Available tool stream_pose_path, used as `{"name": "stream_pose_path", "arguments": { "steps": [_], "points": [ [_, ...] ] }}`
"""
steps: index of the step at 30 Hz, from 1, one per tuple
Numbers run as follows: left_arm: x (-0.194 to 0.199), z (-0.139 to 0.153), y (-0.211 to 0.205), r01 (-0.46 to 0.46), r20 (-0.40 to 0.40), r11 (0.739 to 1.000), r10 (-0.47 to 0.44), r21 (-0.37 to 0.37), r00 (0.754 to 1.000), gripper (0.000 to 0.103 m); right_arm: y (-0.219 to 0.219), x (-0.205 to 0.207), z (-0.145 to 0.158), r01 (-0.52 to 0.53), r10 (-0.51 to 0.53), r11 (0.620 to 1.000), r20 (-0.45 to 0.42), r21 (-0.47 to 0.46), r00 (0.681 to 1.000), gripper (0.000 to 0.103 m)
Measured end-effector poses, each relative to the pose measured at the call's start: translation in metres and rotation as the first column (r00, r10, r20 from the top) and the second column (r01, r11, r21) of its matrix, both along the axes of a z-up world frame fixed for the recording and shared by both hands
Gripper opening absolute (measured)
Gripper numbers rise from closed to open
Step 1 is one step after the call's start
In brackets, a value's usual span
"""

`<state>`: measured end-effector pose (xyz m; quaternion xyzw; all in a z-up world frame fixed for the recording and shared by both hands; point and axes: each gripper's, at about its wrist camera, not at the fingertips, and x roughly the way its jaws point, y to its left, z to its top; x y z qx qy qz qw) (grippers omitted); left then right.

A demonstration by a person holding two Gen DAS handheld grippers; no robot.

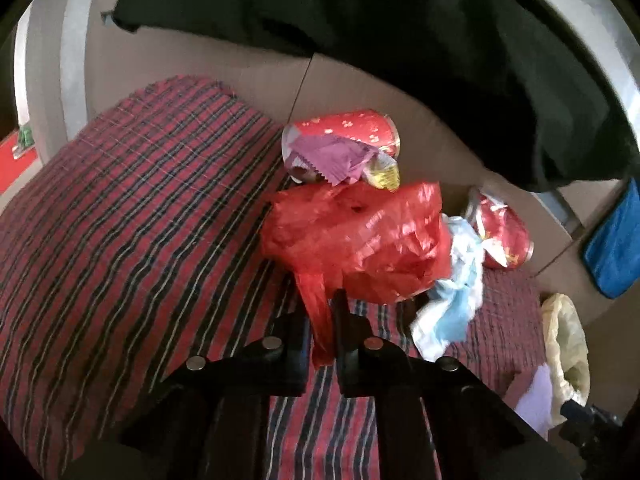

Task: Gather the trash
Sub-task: 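Grasp the red plastic bag with the left tool while the right tool approaches the purple sponge, then grasp the purple sponge with the right tool while the left tool holds the red bag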

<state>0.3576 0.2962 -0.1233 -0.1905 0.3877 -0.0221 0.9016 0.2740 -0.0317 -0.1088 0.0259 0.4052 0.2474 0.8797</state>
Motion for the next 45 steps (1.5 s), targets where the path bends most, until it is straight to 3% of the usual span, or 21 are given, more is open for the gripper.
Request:
{"name": "stream_pose_path", "arguments": {
  "steps": [5,9,16,24,34,41,45],
  "points": [
    [-0.051,0.028,-0.003,-0.010,0.105,1.000,0.011,-0.011,0.994,0.008,0.002,0.006,-0.004,0.048,-0.048,0.999,-0.031,0.007,0.998,0.033],
    [-0.091,0.045,-0.009,0.008,0.157,1.000,-0.011,0.016,0.988,0.008,0.004,0.014,-0.007,0.073,-0.067,0.995,-0.078,0.066,0.995,0.033],
    [-0.136,0.048,-0.009,0.056,0.168,0.998,-0.054,-0.008,0.984,0.008,0.013,0.023,-0.011,0.088,-0.076,0.992,-0.136,0.086,0.988,0.036],
    [-0.147,0.035,0.006,0.048,0.140,0.999,-0.045,-0.017,0.989,0.008,0.048,0.039,0.014,0.043,-0.038,0.995,-0.060,0.092,0.998,0.039],
    [-0.153,0.028,0.015,0.029,0.143,1.000,-0.028,-0.007,0.989,0.008,0.122,0.054,0.025,-0.065,0.072,0.994,0.079,-0.088,0.994,0.039],
    [-0.153,0.027,0.015,0.018,0.147,1.000,-0.014,-0.023,0.989,0.009,0.153,0.050,0.012,-0.080,0.137,0.950,0.174,-0.301,0.975,0.039],
    [-0.155,0.029,0.015,0.018,0.158,1.000,-0.014,-0.021,0.987,0.010,0.167,0.044,0.013,-0.112,0.197,0.928,0.213,-0.356,0.957,0.039]
  ]
}}
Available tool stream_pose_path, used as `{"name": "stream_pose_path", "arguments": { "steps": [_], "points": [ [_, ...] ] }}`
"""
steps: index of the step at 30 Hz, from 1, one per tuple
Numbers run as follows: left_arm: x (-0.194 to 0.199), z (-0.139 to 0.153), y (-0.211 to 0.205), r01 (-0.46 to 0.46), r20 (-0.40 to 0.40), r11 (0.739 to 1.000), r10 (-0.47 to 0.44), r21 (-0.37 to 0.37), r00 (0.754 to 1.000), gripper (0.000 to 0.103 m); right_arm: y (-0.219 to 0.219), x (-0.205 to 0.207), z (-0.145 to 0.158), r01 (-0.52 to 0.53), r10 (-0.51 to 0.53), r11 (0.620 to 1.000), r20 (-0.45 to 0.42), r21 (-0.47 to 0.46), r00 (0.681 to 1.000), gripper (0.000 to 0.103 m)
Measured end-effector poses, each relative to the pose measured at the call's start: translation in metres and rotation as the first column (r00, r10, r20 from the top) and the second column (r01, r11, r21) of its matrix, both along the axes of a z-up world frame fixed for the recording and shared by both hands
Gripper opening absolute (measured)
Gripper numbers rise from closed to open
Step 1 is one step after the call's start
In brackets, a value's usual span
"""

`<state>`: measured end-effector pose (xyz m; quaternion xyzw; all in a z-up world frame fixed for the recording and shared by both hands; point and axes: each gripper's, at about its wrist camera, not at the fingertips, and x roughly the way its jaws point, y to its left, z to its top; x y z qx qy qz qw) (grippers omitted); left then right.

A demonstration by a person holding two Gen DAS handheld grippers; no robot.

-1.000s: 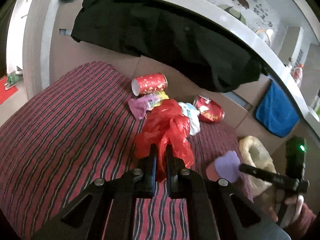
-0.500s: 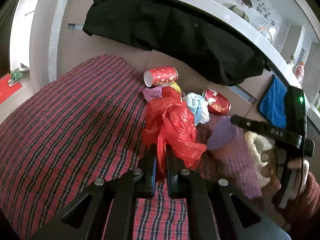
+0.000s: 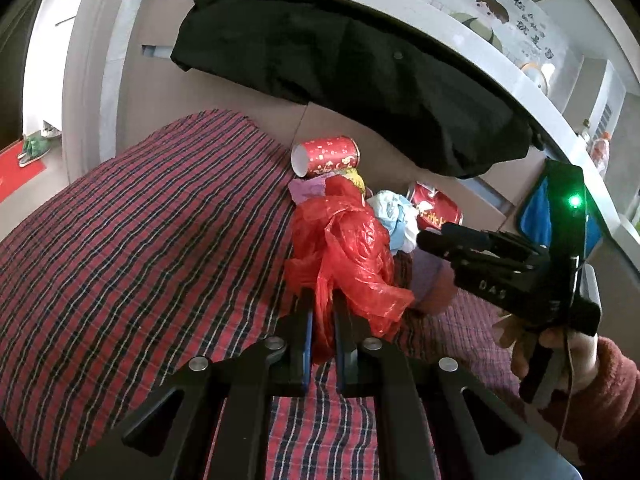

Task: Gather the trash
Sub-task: 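Grasp the purple sponge with the right tool while the left tool holds the red bag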

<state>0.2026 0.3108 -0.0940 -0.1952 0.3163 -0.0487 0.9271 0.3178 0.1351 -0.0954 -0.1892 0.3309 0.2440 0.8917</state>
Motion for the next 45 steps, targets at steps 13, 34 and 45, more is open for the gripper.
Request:
{"name": "stream_pose_path", "arguments": {
  "steps": [13,34,45],
  "points": [
    [0.005,-0.002,0.001,-0.007,0.009,1.000,0.007,-0.024,1.000,0.010,-0.058,-0.010,0.025,0.159,-0.134,0.961,-0.122,0.228,0.983,0.039],
    [0.011,-0.002,-0.006,-0.001,0.018,1.000,0.002,-0.028,1.000,0.013,-0.028,-0.005,-0.008,0.252,-0.188,0.924,-0.233,0.286,0.954,0.045],
    [0.006,0.001,0.000,-0.017,0.025,1.000,0.017,-0.024,1.000,0.015,-0.007,0.007,-0.025,0.160,-0.118,0.968,-0.213,0.191,0.970,0.055]
  ]
}}
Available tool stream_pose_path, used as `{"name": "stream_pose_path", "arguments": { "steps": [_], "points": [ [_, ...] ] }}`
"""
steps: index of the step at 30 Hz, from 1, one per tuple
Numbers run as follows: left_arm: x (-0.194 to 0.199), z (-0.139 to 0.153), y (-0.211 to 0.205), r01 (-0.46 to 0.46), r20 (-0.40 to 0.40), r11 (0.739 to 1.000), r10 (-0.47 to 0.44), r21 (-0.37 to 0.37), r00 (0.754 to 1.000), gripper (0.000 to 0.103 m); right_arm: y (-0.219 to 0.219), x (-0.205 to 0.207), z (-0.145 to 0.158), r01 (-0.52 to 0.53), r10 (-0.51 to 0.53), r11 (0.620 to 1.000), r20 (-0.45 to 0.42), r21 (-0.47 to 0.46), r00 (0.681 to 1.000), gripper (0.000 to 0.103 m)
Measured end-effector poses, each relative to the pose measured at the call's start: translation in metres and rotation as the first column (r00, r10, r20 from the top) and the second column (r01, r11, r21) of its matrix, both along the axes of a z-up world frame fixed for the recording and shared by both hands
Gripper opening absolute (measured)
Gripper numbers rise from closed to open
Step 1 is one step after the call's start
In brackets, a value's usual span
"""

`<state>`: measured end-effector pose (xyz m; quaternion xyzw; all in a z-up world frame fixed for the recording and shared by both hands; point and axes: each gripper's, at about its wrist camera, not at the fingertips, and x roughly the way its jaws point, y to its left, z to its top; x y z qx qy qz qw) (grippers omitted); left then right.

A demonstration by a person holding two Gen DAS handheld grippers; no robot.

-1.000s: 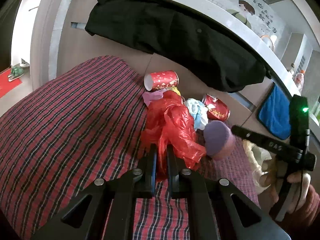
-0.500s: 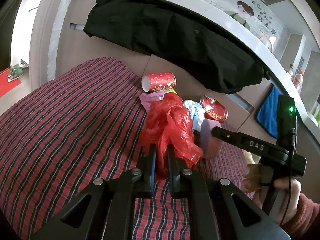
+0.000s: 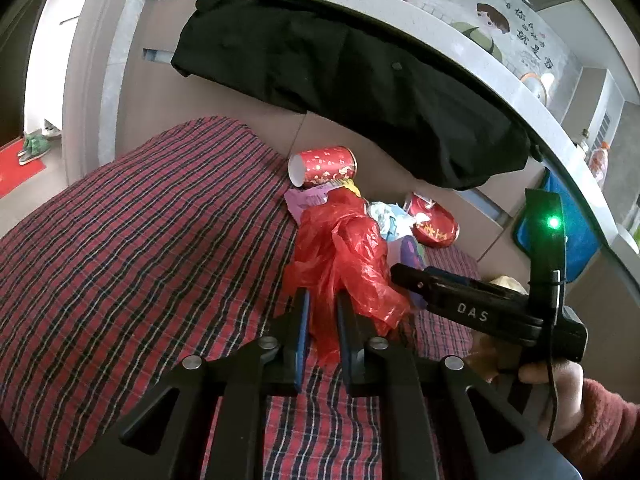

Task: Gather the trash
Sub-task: 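Grasp the purple sponge with the right tool while the left tool holds the red bag, then carry the red bag and purple sponge over the bin and open both tools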

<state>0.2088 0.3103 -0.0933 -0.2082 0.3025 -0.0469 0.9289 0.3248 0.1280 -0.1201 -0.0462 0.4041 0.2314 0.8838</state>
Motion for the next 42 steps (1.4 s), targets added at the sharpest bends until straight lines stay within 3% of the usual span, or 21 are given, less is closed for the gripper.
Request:
{"name": "stream_pose_path", "arguments": {
  "steps": [5,10,16,21,29,31,32,35,37,42],
  "points": [
    [-0.003,0.002,-0.002,0.021,0.015,1.000,-0.021,-0.009,1.000,0.017,-0.027,-0.007,0.010,0.006,-0.006,1.000,0.012,0.028,1.000,0.054],
    [-0.005,0.012,-0.012,0.066,0.053,0.998,-0.066,0.001,0.996,0.027,-0.068,-0.013,0.020,0.063,-0.064,0.998,0.038,0.030,0.997,0.056],
    [0.000,0.018,-0.028,0.097,0.054,0.995,-0.097,0.011,0.994,0.027,-0.098,-0.012,0.018,0.094,-0.091,0.984,-0.026,0.151,0.996,0.056],
    [0.000,0.020,-0.032,0.102,0.049,0.994,-0.103,0.032,0.993,0.028,-0.091,-0.023,0.027,0.107,-0.113,0.972,0.019,0.211,0.993,0.056],
    [-0.001,0.024,-0.029,0.090,0.056,0.995,-0.091,0.031,0.994,0.028,-0.042,-0.015,0.019,0.115,-0.117,0.993,0.087,0.031,0.989,0.054],
    [-0.002,0.024,-0.028,0.089,0.054,0.995,-0.091,0.033,0.994,0.030,-0.040,-0.007,0.011,0.127,-0.127,0.992,0.076,-0.001,0.989,0.047],
    [-0.003,0.024,-0.026,0.089,0.054,0.995,-0.091,0.035,0.994,0.032,-0.043,-0.004,0.008,0.120,-0.120,0.993,0.058,0.008,0.991,0.038],
    [-0.003,0.024,-0.023,0.084,0.070,0.996,-0.086,0.038,0.994,0.046,-0.059,-0.005,0.010,0.085,-0.089,0.993,0.039,0.086,0.995,0.028],
    [0.003,0.022,-0.024,0.085,0.061,0.996,-0.087,0.039,0.994,0.057,-0.065,-0.010,0.015,0.067,-0.073,0.994,0.059,0.090,0.996,0.028],
    [0.030,0.005,-0.032,0.035,-0.026,0.996,-0.033,0.082,0.999,0.059,-0.080,-0.021,0.024,0.053,-0.059,0.995,0.087,0.080,0.994,0.028]
  ]
}}
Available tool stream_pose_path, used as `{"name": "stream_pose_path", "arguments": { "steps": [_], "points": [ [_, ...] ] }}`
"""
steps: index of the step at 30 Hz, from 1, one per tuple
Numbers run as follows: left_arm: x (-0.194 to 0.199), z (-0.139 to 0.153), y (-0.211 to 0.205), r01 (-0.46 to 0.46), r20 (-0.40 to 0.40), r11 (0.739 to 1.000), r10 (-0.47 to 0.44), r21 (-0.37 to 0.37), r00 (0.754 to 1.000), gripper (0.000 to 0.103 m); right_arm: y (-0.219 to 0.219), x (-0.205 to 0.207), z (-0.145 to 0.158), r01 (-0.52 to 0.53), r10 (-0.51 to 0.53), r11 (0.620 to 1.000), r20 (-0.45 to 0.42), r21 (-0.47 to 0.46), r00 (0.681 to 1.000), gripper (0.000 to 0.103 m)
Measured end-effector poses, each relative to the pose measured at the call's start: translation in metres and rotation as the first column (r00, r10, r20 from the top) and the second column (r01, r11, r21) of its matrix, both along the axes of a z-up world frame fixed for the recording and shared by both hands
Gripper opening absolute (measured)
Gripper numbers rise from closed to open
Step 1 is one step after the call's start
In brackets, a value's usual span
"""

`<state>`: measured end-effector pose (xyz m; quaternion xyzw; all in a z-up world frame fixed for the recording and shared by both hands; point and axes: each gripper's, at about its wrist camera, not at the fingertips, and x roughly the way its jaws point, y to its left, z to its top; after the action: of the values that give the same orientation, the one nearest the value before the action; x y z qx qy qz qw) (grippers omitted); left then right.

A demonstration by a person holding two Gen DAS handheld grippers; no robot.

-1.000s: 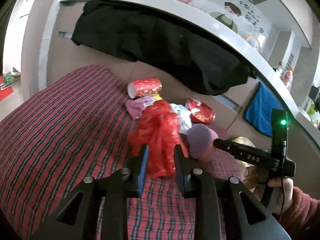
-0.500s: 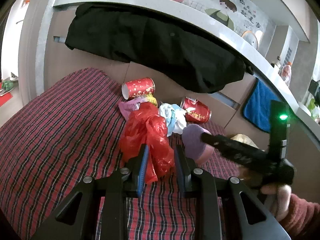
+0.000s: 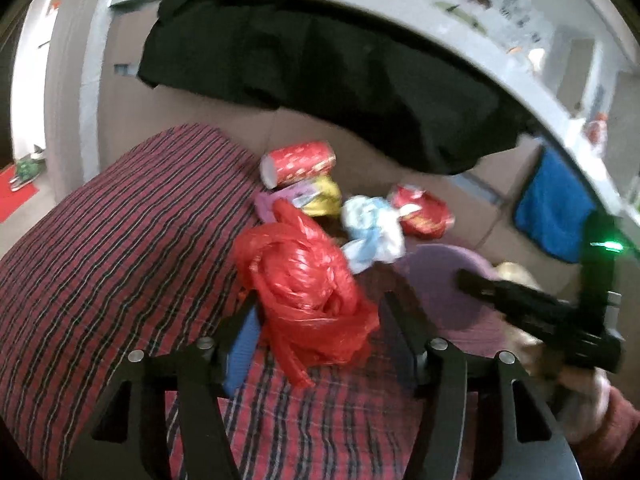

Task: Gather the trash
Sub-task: 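Carry the red bag and purple sponge over the bin and open both tools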

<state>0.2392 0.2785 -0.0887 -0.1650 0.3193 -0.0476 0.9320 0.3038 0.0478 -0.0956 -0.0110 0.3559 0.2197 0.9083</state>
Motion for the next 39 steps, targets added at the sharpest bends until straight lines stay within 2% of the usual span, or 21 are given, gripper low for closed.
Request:
{"name": "stream_pose_path", "arguments": {
  "steps": [5,7,8,9,13,19,23,28,33,39],
  "points": [
    [0.014,-0.012,0.011,-0.067,-0.054,0.994,0.062,-0.083,0.997,0.057,-0.015,-0.014,0.008,-0.012,0.012,1.000,0.040,-0.011,0.999,0.028],
    [0.017,-0.012,0.016,-0.096,-0.088,0.989,0.086,-0.113,0.992,0.039,-0.019,-0.019,0.011,-0.021,0.022,1.000,0.061,-0.022,0.998,0.028],
    [0.018,-0.011,0.016,-0.106,-0.098,0.987,0.095,-0.118,0.991,0.037,-0.022,-0.022,0.013,-0.027,0.029,0.999,0.074,-0.024,0.997,0.028],
    [0.018,-0.008,0.015,-0.110,-0.097,0.987,0.100,-0.113,0.990,0.030,-0.025,-0.024,0.014,-0.031,0.032,0.999,0.082,-0.021,0.996,0.028],
    [0.011,0.019,-0.013,-0.091,-0.030,0.996,0.091,-0.014,0.995,0.021,-0.040,-0.031,0.023,-0.043,0.041,0.999,0.107,0.011,0.993,0.028],
    [-0.005,0.071,-0.082,-0.060,0.113,0.991,0.046,0.122,0.993,0.020,-0.084,-0.042,0.047,-0.013,0.002,0.998,0.165,0.065,0.986,0.028],
    [-0.016,0.103,-0.143,-0.027,0.209,0.984,-0.010,0.175,0.978,0.020,-0.130,-0.052,0.072,0.042,-0.059,0.996,0.223,0.083,0.973,0.028],
    [-0.026,0.123,-0.219,0.034,0.285,0.970,-0.104,0.239,0.953,0.020,-0.196,-0.064,0.101,0.136,-0.154,0.987,0.287,0.083,0.945,0.028],
    [-0.025,0.121,-0.279,0.145,0.271,0.962,-0.207,0.231,0.940,0.020,-0.249,-0.076,0.114,0.221,-0.229,0.973,0.323,0.064,0.918,0.028],
    [-0.011,0.107,-0.329,0.250,0.219,0.945,-0.294,0.210,0.930,0.020,-0.289,-0.079,0.110,0.287,-0.292,0.956,0.324,0.064,0.900,0.028]
  ]
}}
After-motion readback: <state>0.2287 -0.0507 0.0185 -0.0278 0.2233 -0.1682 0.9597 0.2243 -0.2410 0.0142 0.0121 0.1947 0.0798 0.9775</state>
